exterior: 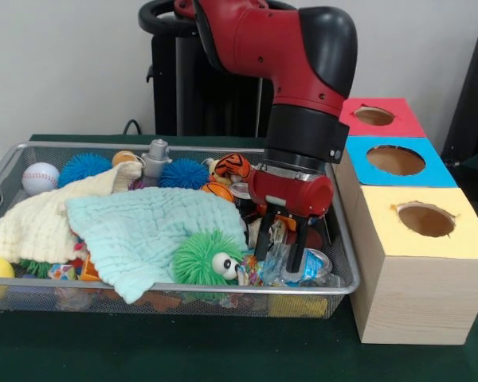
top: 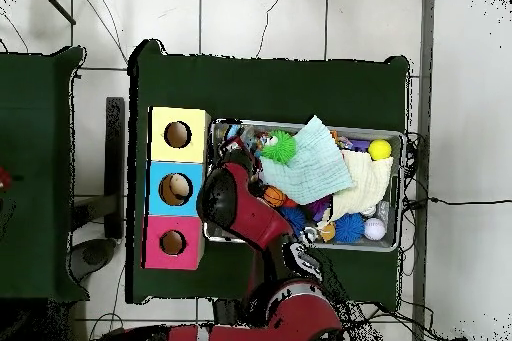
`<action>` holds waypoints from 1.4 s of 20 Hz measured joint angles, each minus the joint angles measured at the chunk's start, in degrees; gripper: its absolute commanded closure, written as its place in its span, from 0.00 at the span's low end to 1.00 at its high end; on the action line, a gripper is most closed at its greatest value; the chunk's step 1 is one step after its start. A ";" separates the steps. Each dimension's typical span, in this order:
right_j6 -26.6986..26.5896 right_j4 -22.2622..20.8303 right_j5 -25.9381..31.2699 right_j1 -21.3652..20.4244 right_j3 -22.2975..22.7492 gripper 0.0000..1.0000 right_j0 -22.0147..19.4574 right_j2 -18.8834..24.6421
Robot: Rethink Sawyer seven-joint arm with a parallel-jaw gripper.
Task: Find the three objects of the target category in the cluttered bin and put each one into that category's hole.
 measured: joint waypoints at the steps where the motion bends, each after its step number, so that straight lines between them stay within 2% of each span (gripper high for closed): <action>1: 0.02 0.00 0.00 0.00 0.00 0.00 0.01 0.00; 13: 0.57 -0.45 -0.80 0.19 0.00 0.00 -0.14 0.40; 28: 5.99 -3.38 -2.55 0.75 0.10 0.00 -1.88 1.79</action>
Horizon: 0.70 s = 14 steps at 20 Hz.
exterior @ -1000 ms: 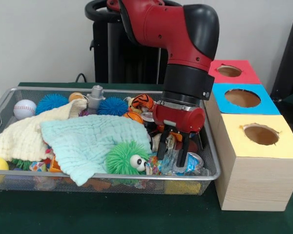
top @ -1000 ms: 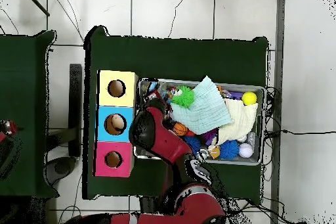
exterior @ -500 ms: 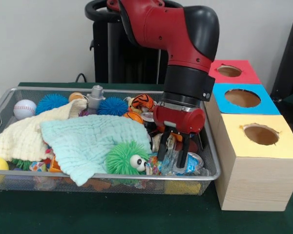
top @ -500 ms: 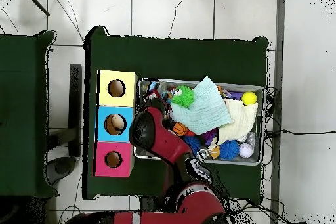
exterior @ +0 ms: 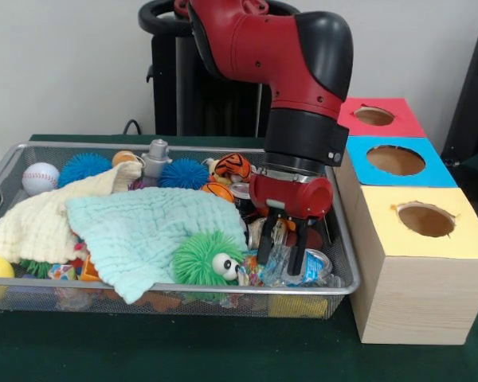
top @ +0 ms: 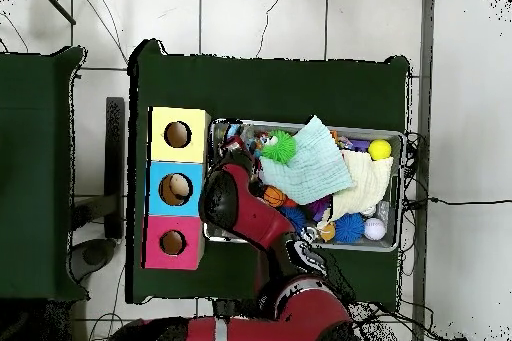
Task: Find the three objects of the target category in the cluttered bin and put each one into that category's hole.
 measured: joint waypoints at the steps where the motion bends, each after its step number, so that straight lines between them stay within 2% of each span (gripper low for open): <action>1: 0.28 0.00 -0.30 0.06 0.02 0.00 0.01 0.03; 14: 2.81 0.01 -3.12 0.68 0.26 0.00 0.24 0.25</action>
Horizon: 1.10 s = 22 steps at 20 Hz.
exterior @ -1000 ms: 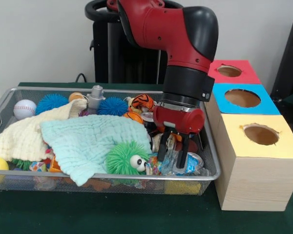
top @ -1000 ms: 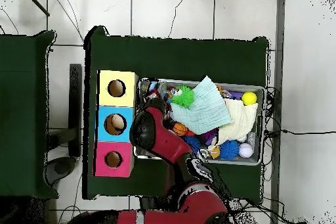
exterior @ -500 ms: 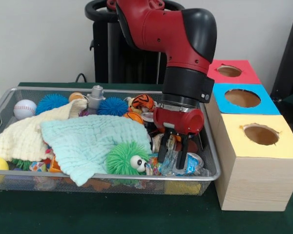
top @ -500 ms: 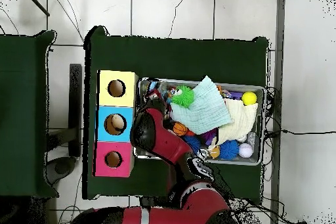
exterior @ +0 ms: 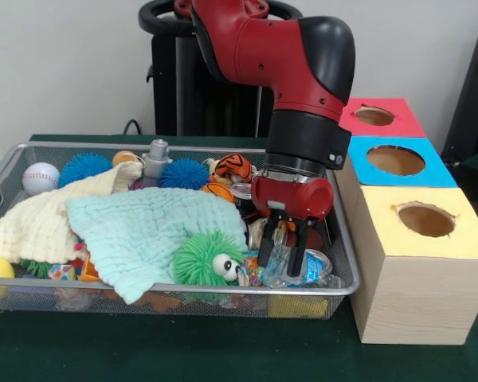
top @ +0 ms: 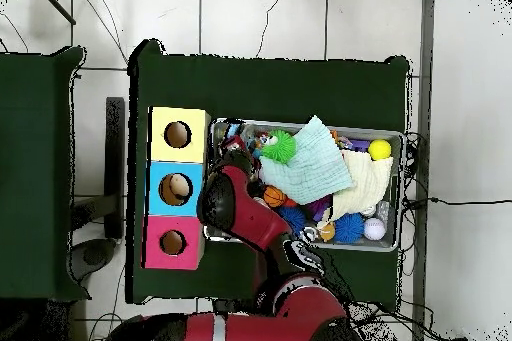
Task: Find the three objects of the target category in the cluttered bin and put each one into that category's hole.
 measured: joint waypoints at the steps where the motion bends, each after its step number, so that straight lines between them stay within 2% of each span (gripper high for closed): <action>1: 0.12 0.00 0.01 0.00 0.00 0.00 -0.01 0.01; 12: 0.79 0.01 -0.59 0.15 0.07 0.00 -0.19 0.37; 22: 5.15 -1.67 -0.79 0.37 0.36 0.00 -3.59 4.42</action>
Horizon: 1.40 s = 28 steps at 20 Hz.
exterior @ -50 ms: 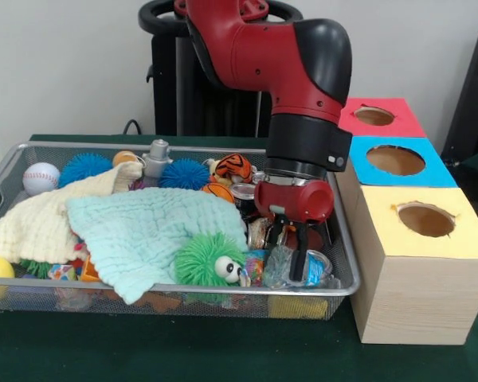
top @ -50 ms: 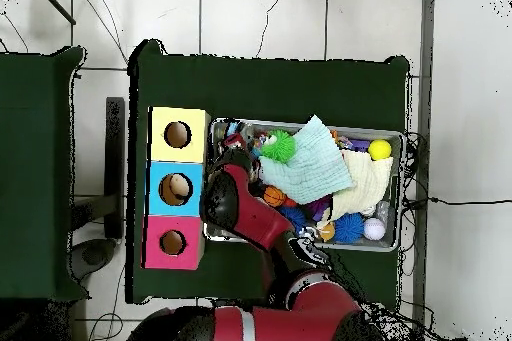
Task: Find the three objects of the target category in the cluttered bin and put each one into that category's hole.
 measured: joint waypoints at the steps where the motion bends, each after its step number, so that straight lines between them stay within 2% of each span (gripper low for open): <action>1: 0.54 -0.07 -0.06 0.09 -0.03 0.00 -0.23 0.47; 5: 3.40 -0.13 -0.76 0.55 -0.03 0.00 -0.85 1.43; 14: 4.21 -1.25 -1.42 0.78 -0.09 0.00 -0.94 1.42; 15: 4.21 -1.50 -1.77 0.91 -0.13 1.00 -0.94 1.41; 28: 4.21 -1.92 -2.26 1.07 -0.34 1.00 -0.40 0.78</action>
